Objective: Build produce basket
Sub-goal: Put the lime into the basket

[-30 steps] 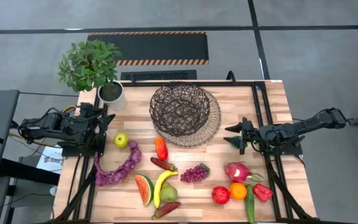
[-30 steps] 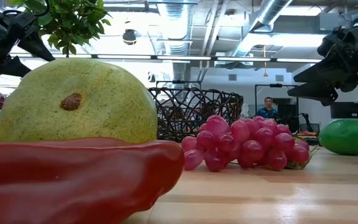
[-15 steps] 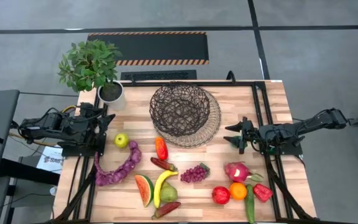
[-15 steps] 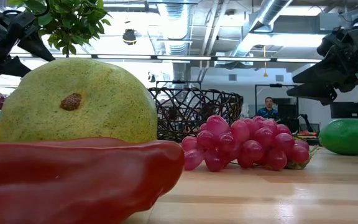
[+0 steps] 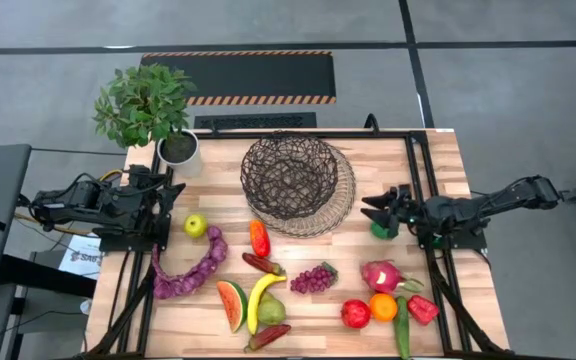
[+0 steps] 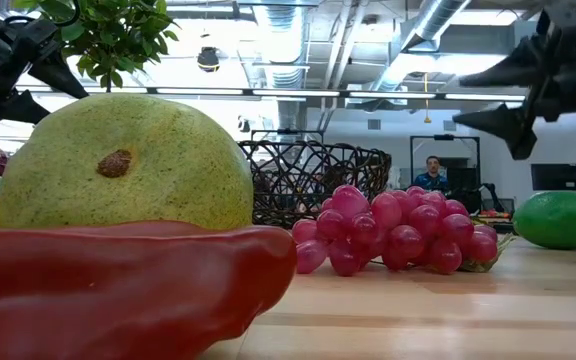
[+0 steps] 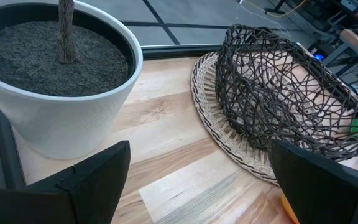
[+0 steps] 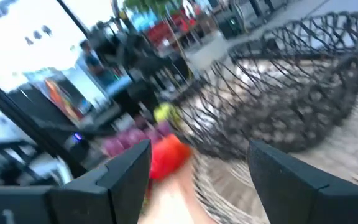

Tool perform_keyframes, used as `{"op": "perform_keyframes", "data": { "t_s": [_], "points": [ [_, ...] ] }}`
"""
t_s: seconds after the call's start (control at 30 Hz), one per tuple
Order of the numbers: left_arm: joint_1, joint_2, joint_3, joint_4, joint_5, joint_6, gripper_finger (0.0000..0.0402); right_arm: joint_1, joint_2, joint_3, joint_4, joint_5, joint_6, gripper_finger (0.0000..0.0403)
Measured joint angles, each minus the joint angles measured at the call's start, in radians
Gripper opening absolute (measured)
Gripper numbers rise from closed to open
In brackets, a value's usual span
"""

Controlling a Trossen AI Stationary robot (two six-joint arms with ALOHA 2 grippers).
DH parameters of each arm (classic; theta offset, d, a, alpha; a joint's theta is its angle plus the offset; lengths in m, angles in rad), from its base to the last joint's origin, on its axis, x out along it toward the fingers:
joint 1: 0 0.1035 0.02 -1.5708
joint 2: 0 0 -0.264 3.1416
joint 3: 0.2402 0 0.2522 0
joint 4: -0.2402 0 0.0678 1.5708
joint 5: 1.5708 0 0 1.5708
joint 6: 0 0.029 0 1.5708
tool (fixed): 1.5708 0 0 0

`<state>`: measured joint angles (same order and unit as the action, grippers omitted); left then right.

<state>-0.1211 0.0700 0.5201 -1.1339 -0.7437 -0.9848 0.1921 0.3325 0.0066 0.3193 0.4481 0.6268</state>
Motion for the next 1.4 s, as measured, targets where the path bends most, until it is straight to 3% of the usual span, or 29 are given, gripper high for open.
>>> {"op": "perform_keyframes", "data": {
  "t_s": [0.47, 0.57, 0.67, 0.83, 0.93, 1.03, 1.2, 1.4],
  "points": [
    [0.0, 0.0, 0.0, 0.002, 0.0, 0.0, 0.0368, -0.031, 0.001, 0.017, 0.003, 0.006, 0.054, 0.0286],
    [0.0, 0.0, 0.0, 0.106, 0.014, 0.006, 0.0368, -0.031, 0.001, 0.018, 0.015, 0.006, 0.063, 0.0286],
    [0.0, 0.0, 0.0, 0.395, 0.136, 0.075, 0.0368, -0.031, 0.001, 0.019, 0.027, 0.006, 0.088, 0.0286],
    [0.0, 0.0, 0.0, 0.86, 0.465, 0.43, 0.0368, -0.031, 0.001, 0.02, 0.072, 0.006, 0.073, 0.0286],
    [0.0, 0.0, 0.0, 0.997, 0.619, 0.522, 0.0368, -0.031, 0.001, 0.02, 0.081, 0.006, 0.072, 0.0286],
    [0.0, 0.0, 0.001, 1.058, 0.695, 0.504, 0.0368, -0.031, 0.001, 0.02, 0.08, 0.006, 0.072, 0.0286],
    [0.0, 0.003, 0.001, 1.031, 0.694, 0.452, 0.0368, -0.031, 0.001, 0.02, 0.081, 0.006, 0.072, 0.0286],
    [0.0, 0.049, 0.001, 0.966, 0.552, 0.438, 0.0368, -0.031, 0.001, 0.021, 0.143, 0.005, 0.062, 0.0286]
  ]
}}
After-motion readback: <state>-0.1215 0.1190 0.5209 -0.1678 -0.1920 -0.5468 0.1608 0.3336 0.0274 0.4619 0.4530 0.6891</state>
